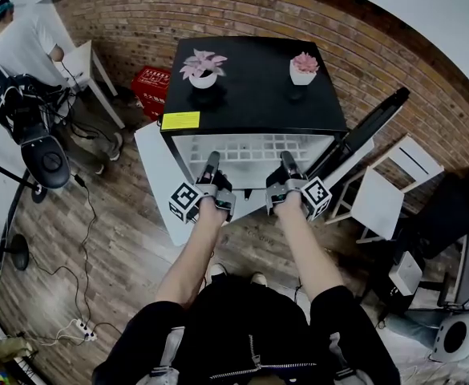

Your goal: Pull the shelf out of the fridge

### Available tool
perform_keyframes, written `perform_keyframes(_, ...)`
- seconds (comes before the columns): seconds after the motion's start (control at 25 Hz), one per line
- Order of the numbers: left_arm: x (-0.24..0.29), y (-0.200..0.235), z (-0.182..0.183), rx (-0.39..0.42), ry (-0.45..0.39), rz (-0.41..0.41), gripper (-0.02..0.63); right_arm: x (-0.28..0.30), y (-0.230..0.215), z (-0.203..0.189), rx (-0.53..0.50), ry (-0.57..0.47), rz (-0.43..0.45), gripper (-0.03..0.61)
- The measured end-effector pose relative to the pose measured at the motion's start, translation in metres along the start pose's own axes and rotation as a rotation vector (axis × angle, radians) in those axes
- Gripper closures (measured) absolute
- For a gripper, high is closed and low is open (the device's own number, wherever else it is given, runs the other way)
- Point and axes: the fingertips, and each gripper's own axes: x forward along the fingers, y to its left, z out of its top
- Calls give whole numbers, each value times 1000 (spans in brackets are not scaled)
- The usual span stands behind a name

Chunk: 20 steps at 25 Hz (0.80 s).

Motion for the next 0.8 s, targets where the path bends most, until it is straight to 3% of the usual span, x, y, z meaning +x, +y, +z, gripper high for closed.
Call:
perform_keyframes(0.4, 2, 4, 3, -52, -33, 11, 564, -4, 0, 0, -6, 19, 4, 548)
perform_keyframes(0.8, -8, 3, -1, -82, -33, -2, 571, -15, 1, -4, -17, 36, 4, 546)
